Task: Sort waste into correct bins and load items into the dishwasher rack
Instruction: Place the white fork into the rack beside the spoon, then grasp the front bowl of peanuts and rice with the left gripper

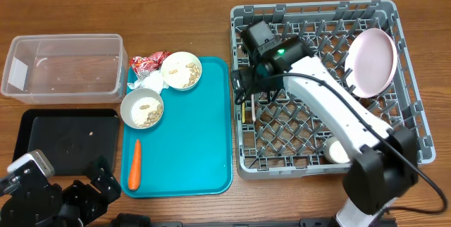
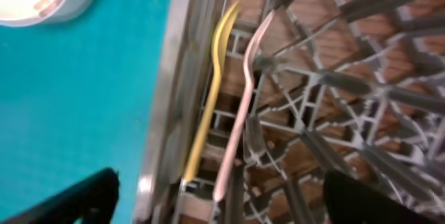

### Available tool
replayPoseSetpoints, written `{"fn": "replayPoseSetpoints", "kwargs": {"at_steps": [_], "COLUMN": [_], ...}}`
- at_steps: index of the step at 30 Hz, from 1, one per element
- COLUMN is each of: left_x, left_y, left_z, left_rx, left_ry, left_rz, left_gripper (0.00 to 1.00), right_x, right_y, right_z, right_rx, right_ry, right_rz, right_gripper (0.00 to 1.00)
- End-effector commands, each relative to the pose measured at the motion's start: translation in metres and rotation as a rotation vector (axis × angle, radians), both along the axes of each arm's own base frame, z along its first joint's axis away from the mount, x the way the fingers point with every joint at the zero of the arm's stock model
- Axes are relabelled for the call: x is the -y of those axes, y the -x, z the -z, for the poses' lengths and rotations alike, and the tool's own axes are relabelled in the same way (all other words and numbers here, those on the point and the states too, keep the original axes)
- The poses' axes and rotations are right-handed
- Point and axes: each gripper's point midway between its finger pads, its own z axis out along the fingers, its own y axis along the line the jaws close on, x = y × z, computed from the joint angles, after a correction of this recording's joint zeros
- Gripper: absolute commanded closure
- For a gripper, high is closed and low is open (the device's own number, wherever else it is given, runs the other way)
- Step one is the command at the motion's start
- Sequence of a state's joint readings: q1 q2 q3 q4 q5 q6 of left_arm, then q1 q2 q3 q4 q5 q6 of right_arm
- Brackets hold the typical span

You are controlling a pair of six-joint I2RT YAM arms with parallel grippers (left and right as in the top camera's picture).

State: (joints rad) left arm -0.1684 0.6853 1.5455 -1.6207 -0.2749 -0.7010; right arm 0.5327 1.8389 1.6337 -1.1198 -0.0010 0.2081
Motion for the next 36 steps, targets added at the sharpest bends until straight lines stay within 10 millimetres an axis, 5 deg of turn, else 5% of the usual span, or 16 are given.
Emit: {"fn": "replayPoseSetpoints", "kwargs": {"at_steps": [1, 10, 16, 22, 27, 32, 36], "left_x": [-0.004, -0.017, -0.017, -0.002, 0.014, 0.049, 0.055], "left_y": [0.001, 0.000, 0.001, -0.002, -0.025, -0.059, -0.090], "left_z": [-0.003, -0.009, -0.008, -0.005, -0.010, 0.055, 0.106], "left_rx": [0.013, 0.014, 0.007, 0.021, 0.055, -0.212, -0.442], "left_ry": [-0.005, -0.140, -0.141, -0.022, -0.055, 0.006, -0.016], "left_rz": [-0.027, -0.010, -0.009, 0.002, 0.131, 0.301, 0.332], "left_gripper": [0.00, 0.00, 0.00, 0.00, 0.00, 0.03, 0.00], "right_x": [-0.008, 0.020, 0.038, 0.047, 0.050, 0.051, 0.052], "right_y": [-0.003, 0.046, 0.075, 0.090, 0.094, 0.097, 0.097], "right_z": [-0.092, -0.211, -0.254, -0.271, -0.264, -0.253, -0.248], "right_rx": [0.198, 0.441, 0.551, 0.599, 0.570, 0.530, 0.510], "right_ry": [-0.147, -0.342, -0.410, -0.436, -0.417, -0.392, -0.379], "right_rz": [-0.004, 0.053, 0.049, 0.047, 0.048, 0.049, 0.050], "right_gripper": [0.00, 0.00, 0.00, 0.00, 0.00, 0.00, 0.00]}}
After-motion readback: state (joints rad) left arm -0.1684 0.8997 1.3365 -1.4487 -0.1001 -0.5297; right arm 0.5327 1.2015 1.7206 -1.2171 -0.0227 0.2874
